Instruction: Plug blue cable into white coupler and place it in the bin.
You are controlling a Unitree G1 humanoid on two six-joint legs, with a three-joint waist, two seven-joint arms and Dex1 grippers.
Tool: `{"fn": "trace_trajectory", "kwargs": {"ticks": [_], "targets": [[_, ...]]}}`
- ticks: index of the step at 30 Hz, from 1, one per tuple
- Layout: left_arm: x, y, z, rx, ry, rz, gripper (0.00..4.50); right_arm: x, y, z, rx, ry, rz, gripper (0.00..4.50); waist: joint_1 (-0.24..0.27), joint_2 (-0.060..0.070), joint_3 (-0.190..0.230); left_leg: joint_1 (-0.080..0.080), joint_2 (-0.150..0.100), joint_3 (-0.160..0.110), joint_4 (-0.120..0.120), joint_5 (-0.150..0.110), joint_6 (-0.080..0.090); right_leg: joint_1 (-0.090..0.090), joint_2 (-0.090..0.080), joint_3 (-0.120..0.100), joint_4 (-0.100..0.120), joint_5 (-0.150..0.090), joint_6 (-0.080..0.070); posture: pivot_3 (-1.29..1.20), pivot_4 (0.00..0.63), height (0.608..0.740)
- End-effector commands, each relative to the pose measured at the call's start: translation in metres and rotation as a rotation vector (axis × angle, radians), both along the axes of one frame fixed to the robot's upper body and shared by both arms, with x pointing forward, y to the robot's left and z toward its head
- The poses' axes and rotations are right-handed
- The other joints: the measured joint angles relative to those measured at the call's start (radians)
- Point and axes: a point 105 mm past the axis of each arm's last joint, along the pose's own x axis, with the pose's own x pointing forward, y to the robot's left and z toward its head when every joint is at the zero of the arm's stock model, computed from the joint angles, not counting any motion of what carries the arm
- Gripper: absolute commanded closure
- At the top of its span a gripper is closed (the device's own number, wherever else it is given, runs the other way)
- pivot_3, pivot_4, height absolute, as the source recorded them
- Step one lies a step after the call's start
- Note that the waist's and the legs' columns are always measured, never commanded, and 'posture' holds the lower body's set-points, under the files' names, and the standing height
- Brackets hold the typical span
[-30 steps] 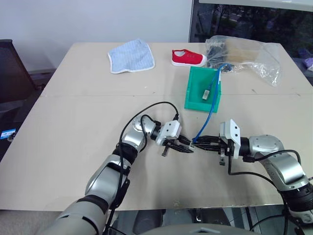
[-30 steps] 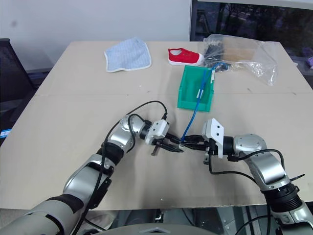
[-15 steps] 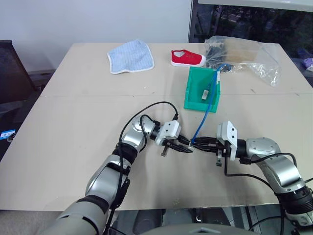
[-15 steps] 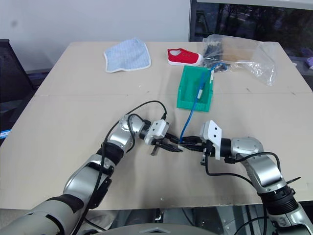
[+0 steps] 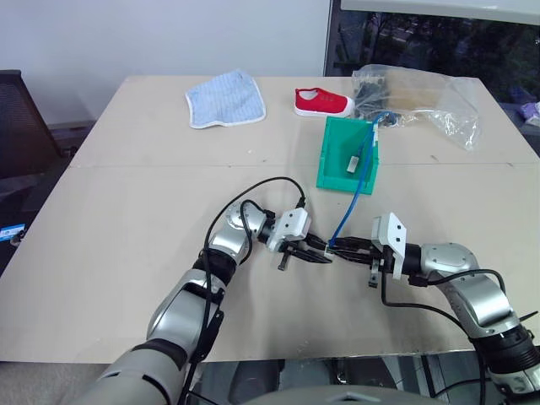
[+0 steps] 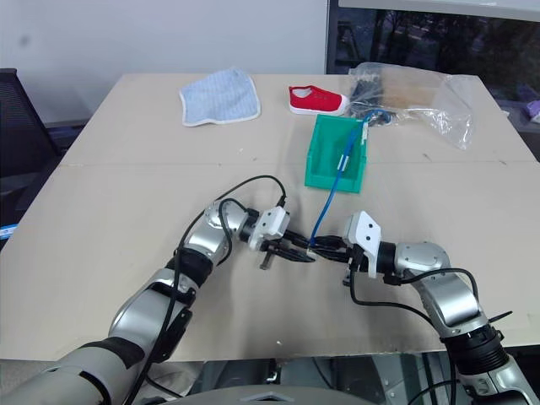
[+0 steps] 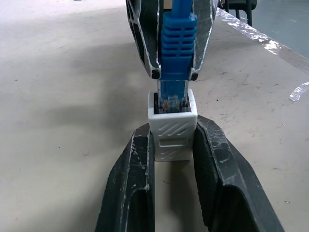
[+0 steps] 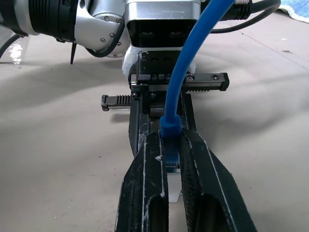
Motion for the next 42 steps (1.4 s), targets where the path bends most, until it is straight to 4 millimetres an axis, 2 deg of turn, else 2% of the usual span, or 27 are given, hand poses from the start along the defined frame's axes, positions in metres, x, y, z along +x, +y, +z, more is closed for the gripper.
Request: {"fn": "trace_trajectory", "kwargs": {"ticks": [1,7,9,10,12,14,16,18,19,20,24,26,28,32,35,38,42], "targets": [[-0.004,-0.005,0.000,0.003,-0.006,-0.027,3.99,-0.004,-0.009,-0.032,-0.102,0.097,-0.025,4.50,0.000,0.000,0.000,0.000,0.000,0.000,0.000,0.000,0.000,0.000,0.000,0.000,0.000,0.000,0.000,0.00,0.150,0.740],[-0.004,-0.007,-0.001,-0.003,-0.004,-0.019,3.99,-0.023,-0.021,-0.085,-0.250,0.298,-0.042,4.50,0.000,-0.002,-0.008,0.000,0.000,-0.001,0.000,0.000,0.000,0.000,0.000,-0.001,0.000,0.000,0.000,0.00,0.150,0.740],[-0.005,-0.007,-0.001,-0.006,-0.003,-0.016,3.99,-0.026,-0.025,-0.095,-0.296,0.323,-0.040,4.50,0.000,-0.002,-0.012,0.002,0.000,-0.001,0.000,0.000,0.000,0.002,0.000,-0.001,-0.001,0.000,0.000,0.00,0.150,0.740],[-0.005,-0.007,-0.001,-0.007,-0.003,-0.015,3.99,-0.023,-0.022,-0.090,-0.269,0.299,-0.040,4.50,0.000,-0.002,-0.012,0.005,0.000,-0.001,-0.001,0.000,0.000,0.006,0.000,-0.001,-0.001,0.000,0.000,0.00,0.150,0.740],[-0.005,-0.007,-0.001,-0.010,-0.003,-0.010,3.99,-0.008,-0.010,-0.062,-0.104,0.238,-0.069,4.50,-0.001,-0.003,-0.013,0.016,0.001,-0.001,-0.003,0.000,0.000,0.016,0.000,-0.001,-0.004,-0.001,-0.001,0.00,0.150,0.740],[-0.004,-0.006,-0.001,-0.014,0.002,0.004,3.99,0.005,-0.001,-0.026,0.094,0.199,-0.095,4.50,-0.006,-0.003,-0.013,0.015,0.001,-0.001,-0.003,0.000,0.000,0.016,0.001,-0.001,-0.004,-0.001,-0.001,0.00,0.150,0.740],[-0.003,-0.006,0.001,-0.027,0.020,0.023,3.99,0.009,0.000,-0.006,0.169,0.173,-0.083,4.50,-0.012,-0.002,-0.012,0.014,0.002,-0.002,-0.003,0.000,0.000,0.015,0.001,-0.001,-0.004,-0.001,-0.001,0.00,0.150,0.740],[0.000,-0.007,0.007,-0.054,0.037,0.052,2.93,0.012,-0.001,0.002,0.161,0.151,-0.078,4.50,-0.018,0.000,-0.010,0.013,0.002,-0.002,-0.002,0.000,0.000,0.014,0.001,-0.001,-0.003,0.000,-0.001,0.00,0.150,0.740],[0.003,-0.008,0.010,-0.067,0.021,0.079,2.61,0.016,-0.002,0.007,0.161,0.151,-0.086,4.50,-0.019,0.000,-0.009,0.012,0.002,-0.002,-0.002,0.000,0.000,0.014,0.001,-0.001,-0.003,0.000,-0.001,0.00,0.150,0.740],[0.007,-0.008,0.015,-0.086,0.000,0.117,2.10,0.020,-0.004,0.014,0.165,0.149,-0.095,4.50,-0.019,0.000,-0.009,0.012,0.001,-0.002,-0.002,0.000,0.000,0.013,0.001,-0.001,-0.003,0.000,-0.001,0.00,0.150,0.740],[0.019,-0.004,0.052,-0.211,-0.019,0.282,0.07,0.033,-0.013,0.044,0.189,0.150,-0.129,4.50,-0.021,0.001,-0.006,0.007,0.002,-0.003,-0.002,0.000,0.000,0.008,-0.001,-0.001,-0.003,0.000,0.000,0.00,0.150,0.740],[0.020,-0.001,0.070,-0.246,-0.035,0.348,0.02,0.041,-0.019,0.057,0.198,0.152,-0.152,4.50,-0.020,0.002,-0.006,0.001,0.002,-0.006,-0.002,0.000,0.000,0.003,0.000,-0.003,-0.003,0.000,0.000,0.00,0.150,0.740],[0.027,0.006,0.101,-0.300,-0.051,0.478,0.02,0.062,-0.030,0.079,0.202,0.160,-0.205,4.50,-0.023,0.003,-0.004,-0.004,0.002,-0.006,-0.002,0.000,0.000,-0.002,-0.001,-0.003,-0.001,0.000,0.000,0.00,0.150,0.740],[0.034,0.017,0.135,-0.306,-0.077,0.682,0.02,0.105,-0.046,0.109,0.194,0.169,-0.330,4.50,-0.022,0.005,-0.001,-0.005,0.001,-0.006,-0.002,0.000,0.000,-0.004,-0.002,-0.003,-0.001,0.000,0.000,0.00,0.150,0.740],[0.038,0.024,0.146,-0.277,-0.080,0.809,0.02,0.133,-0.046,0.126,0.212,0.176,-0.378,4.50,-0.022,0.005,-0.001,-0.005,-0.001,-0.006,-0.002,0.000,0.000,-0.004,-0.001,-0.002,-0.001,0.000,0.000,0.00,0.150,0.740],[0.042,0.029,0.149,-0.251,-0.081,0.905,0.02,0.157,-0.042,0.128,0.210,0.210,-0.420,4.50,-0.022,0.005,-0.001,-0.005,-0.001,-0.005,-0.004,0.000,0.000,-0.004,-0.001,-0.003,-0.002,0.000,0.000,0.00,0.150,0.740],[0.041,0.028,0.149,-0.255,-0.051,0.966,0.00,0.180,-0.042,0.121,0.152,0.172,-0.507,2.90,-0.022,0.005,-0.001,-0.005,-0.001,-0.003,-0.004,0.001,-0.001,-0.005,-0.002,-0.001,-0.004,0.000,0.000,0.00,0.150,0.740]]}}
